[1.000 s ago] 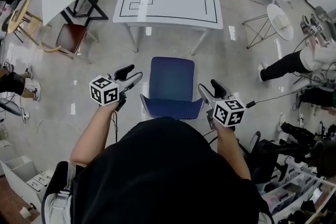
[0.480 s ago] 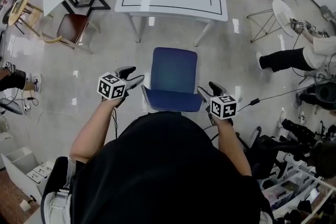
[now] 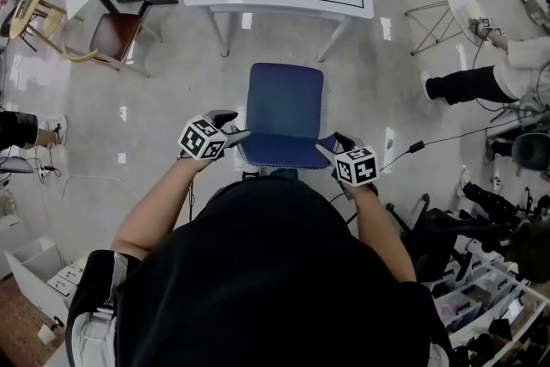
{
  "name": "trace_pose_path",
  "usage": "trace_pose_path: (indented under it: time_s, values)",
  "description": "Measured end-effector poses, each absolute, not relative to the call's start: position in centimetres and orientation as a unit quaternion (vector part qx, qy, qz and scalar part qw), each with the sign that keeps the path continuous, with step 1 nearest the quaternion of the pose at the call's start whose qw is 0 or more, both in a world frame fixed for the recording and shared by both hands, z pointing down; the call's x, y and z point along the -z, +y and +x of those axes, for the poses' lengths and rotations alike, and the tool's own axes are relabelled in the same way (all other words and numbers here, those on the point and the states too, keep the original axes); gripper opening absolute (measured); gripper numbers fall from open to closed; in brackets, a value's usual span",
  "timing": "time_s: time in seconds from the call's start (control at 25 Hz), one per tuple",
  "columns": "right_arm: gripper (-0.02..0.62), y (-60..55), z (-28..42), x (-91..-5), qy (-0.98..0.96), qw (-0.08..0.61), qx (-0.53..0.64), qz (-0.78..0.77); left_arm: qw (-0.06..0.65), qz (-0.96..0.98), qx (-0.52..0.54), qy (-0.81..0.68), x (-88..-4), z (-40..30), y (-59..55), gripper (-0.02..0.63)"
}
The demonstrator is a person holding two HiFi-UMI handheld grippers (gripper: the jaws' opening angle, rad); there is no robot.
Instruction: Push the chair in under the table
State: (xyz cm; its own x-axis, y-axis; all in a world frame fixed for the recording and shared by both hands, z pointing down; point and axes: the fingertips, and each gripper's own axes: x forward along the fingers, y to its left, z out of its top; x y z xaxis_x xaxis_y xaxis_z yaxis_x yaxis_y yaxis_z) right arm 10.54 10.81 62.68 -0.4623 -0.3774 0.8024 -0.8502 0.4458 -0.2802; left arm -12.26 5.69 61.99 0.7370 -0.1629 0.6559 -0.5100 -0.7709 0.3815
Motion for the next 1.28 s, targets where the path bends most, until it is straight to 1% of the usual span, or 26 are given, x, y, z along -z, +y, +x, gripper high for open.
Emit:
trace_pose_path:
  time_s: [0.44, 0.88, 0.96, 1.12, 1.28]
  values:
    - [0.325, 15.5, 9.6, -67.9, -0.774, 0.398, -0.36, 0.336, 0.268, 0.886, -0.367, -0.098, -66.3, -8.1, 11.6, 0.4]
    - [0.36, 19.2, 7.3, -73.5, -0.776, 0.483, -0.322, 0.248, 0.23, 0.87, -0.436, -0.007, -70.3, -4.5, 17.0, 0.413]
    - [0.364, 19.8, 7.1, -74.4, -0.773, 0.502, -0.31, 0.232, 0.218, 0.867, -0.447, 0.004, -71.2, -3.8, 17.6, 0.414]
    - [0.368, 20.6, 6.6, -76.4, -0.766, 0.543, -0.28, 0.2, 0.161, 0.86, -0.484, 0.034, -74.1, -3.3, 19.0, 0.414]
    - [0.368, 21.2, 6.7, -78.1, -0.757, 0.582, -0.244, 0.169, 0.124, 0.841, -0.523, 0.061, -76.6, -3.2, 20.8, 0.414]
